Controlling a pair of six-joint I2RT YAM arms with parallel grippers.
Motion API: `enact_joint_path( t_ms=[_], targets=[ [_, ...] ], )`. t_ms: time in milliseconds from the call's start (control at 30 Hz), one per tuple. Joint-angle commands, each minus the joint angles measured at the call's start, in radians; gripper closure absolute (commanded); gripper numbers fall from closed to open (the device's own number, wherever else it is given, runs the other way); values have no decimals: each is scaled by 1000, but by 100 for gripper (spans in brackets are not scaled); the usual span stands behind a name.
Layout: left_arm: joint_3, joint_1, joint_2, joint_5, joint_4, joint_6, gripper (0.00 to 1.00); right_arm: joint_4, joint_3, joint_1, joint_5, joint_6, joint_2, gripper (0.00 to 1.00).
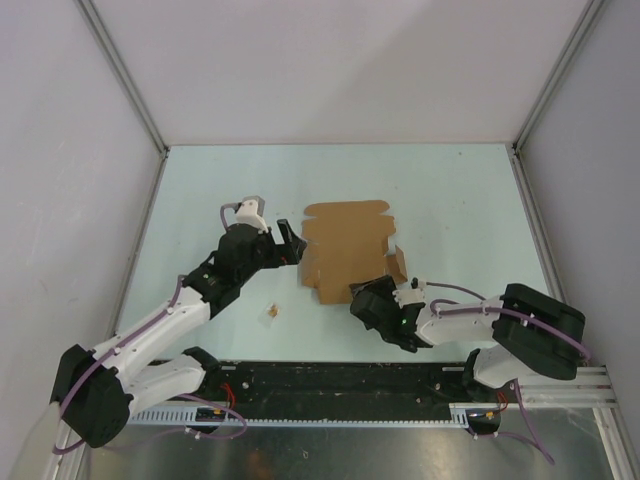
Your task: Fold the paper box
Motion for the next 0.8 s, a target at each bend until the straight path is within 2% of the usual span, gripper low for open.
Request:
enact_joint_path(
  t_ms=[0,67,267,500,600,667,767],
  targets=[
    [-12,6,-17,11,18,-4,0,-19,-63,-42,24,83,58,33],
    [-12,5,-14,13,18,-3,0,-19,-89,-62,38,74,49,34],
    [-18,6,-11,10,19,-6,0,159,-155,-180,25,-56,39,36],
    [-22,6,-9,8,18,-6,0,434,-187,-345,-64,-349,100,43],
    [-24,8,-6,10,19,-6,0,579,-188,-424,-176,-505,166,45],
    [-24,8,-6,11,16,-6,0,646,-188,-470,-305,-578,217,45],
    [-27,11,-6,13,18,-6,0,865,-190,-556,-510,-644,338,52]
  ],
)
